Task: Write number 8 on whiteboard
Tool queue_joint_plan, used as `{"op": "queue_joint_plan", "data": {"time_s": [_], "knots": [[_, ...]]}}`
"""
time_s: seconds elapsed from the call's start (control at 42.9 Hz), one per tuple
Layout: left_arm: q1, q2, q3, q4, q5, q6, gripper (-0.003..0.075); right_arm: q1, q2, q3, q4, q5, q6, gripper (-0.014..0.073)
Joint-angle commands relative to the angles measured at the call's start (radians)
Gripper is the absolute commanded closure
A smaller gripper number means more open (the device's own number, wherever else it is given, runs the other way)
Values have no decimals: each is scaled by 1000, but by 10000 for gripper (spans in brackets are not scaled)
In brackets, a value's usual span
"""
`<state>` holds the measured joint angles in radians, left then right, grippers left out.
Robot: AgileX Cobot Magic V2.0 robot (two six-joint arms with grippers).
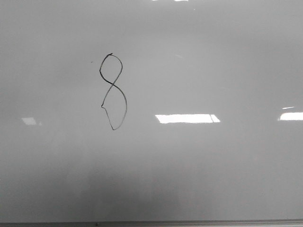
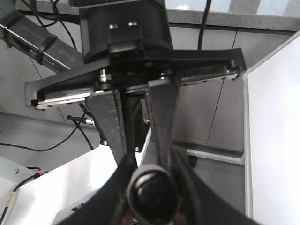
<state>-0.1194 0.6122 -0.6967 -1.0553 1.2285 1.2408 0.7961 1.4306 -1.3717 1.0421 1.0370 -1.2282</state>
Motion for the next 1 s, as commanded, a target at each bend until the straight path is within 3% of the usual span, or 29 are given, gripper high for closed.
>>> {"op": "queue_joint_plan", "data": {"time_s": [0.0,0.093,0.28,0.373,0.559,0.699,0.885,0.978], "knots": [[-8,11,-30,-66,-17,0,740,-2,-31,-35,85,-19,2,624],[-8,11,-30,-63,-17,0,741,-2,-31,-35,92,-21,2,531],[-8,11,-30,-39,-22,-26,741,-2,-36,-36,97,-31,25,184],[-8,11,-30,19,-47,-76,741,-8,-48,-38,96,-47,32,96],[-8,11,-30,187,-174,-297,741,-95,-119,-38,56,-86,87,119],[-8,11,-30,277,-311,-485,741,-197,-206,-3,-55,-125,194,238],[-8,11,-30,334,-408,-592,741,-340,-397,179,-172,-219,319,367],[-8,11,-30,382,-442,-609,741,-411,-534,317,-190,-297,370,479]]}}
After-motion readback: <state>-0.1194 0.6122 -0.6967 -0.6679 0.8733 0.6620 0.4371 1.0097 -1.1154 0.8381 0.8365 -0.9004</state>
